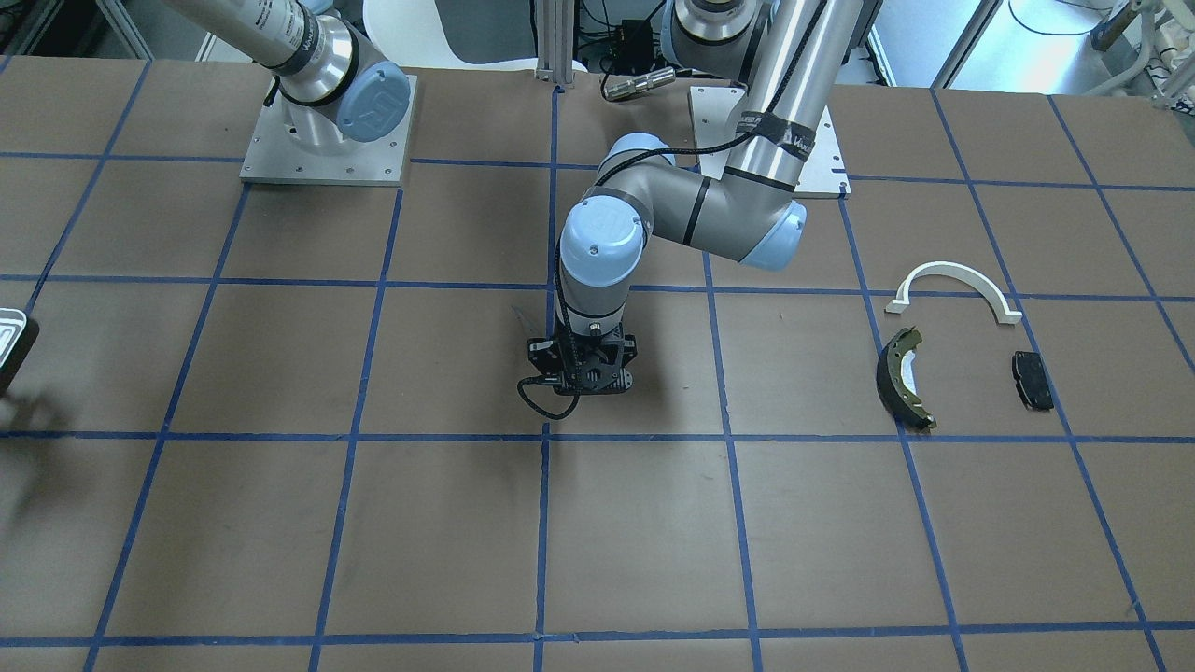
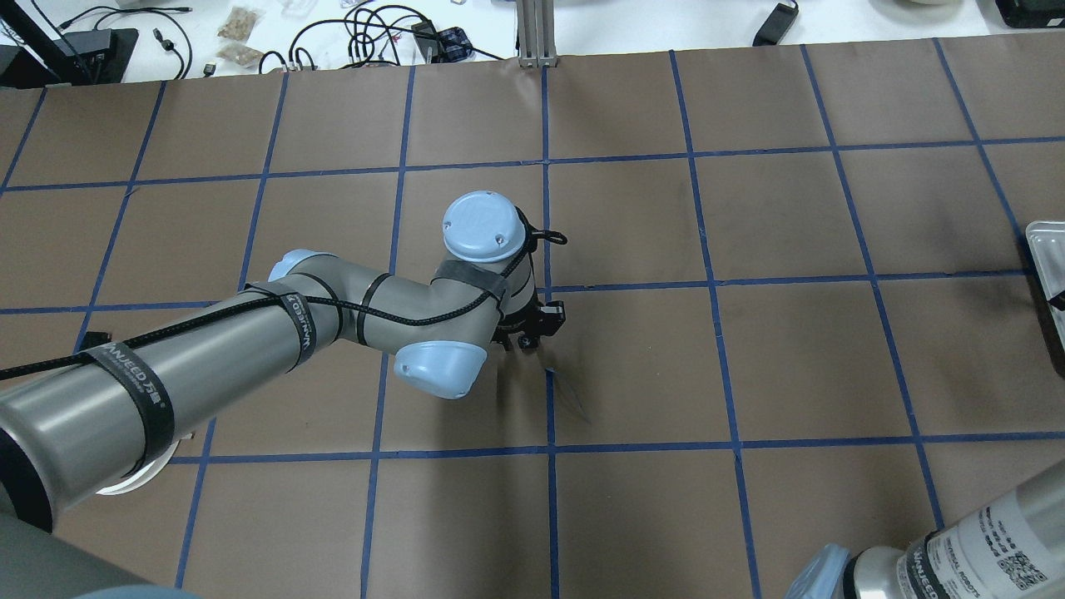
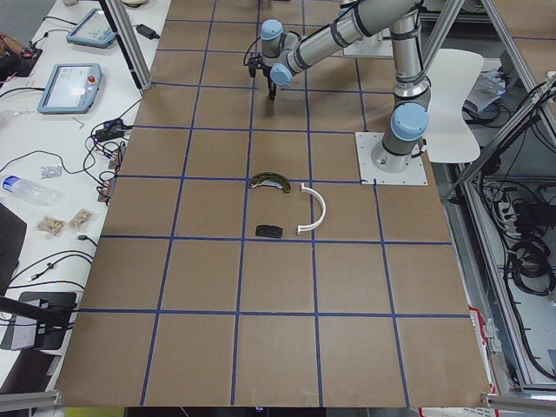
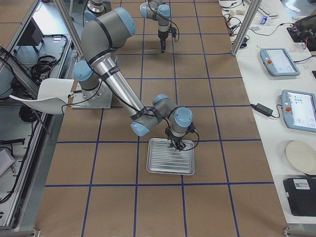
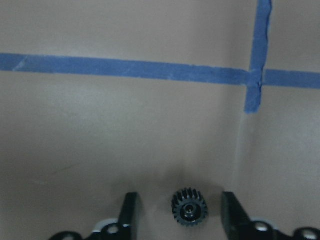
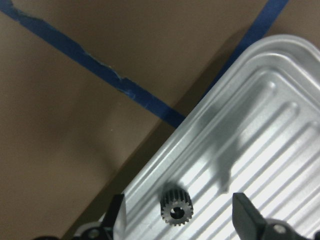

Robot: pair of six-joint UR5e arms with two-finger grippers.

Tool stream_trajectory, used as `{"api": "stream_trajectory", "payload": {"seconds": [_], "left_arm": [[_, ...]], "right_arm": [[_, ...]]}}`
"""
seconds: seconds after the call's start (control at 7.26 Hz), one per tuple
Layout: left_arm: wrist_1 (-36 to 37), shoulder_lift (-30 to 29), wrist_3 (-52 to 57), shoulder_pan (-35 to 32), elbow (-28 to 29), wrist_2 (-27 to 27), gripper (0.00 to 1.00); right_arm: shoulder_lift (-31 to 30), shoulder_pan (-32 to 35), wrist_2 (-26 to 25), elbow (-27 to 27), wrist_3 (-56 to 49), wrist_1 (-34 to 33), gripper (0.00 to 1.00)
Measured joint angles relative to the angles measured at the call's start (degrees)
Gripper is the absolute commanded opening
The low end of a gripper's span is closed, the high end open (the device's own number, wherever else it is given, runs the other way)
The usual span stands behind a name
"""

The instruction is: Place bearing gear from tray to pile

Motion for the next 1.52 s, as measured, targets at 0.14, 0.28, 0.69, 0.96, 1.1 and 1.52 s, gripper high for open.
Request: {"api": "stream_trajectory", "payload": {"seconds": [0.14,0.28,0.69,0.96,1.1,1.52], "left_arm": [[0.1,0.2,0.0,0.0,0.0,0.0,0.00],[0.1,0.8,0.0,0.0,0.0,0.0,0.00],[-5.2,4.3,1.5,2.4,3.6,0.7,0.00],[-19.5,7.7,7.2,10.2,9.3,0.8,0.00],[-25.3,9.4,13.2,15.4,10.8,1.0,0.00],[-30.1,12.3,26.0,28.4,11.1,6.0,0.00]], "right_arm": [[0.0,-0.2,-0.1,-0.1,-0.2,0.1,0.74],[-0.1,-0.4,-0.1,-0.2,-0.2,0.0,0.72],[0.2,-0.9,-0.1,-0.3,-0.3,-0.1,0.65],[0.3,-0.9,0.1,-0.1,-0.4,-0.1,0.63],[0.3,-0.9,0.4,0.0,-0.2,0.1,0.58],[0.3,-0.9,0.3,0.1,0.4,0.5,0.20]]}}
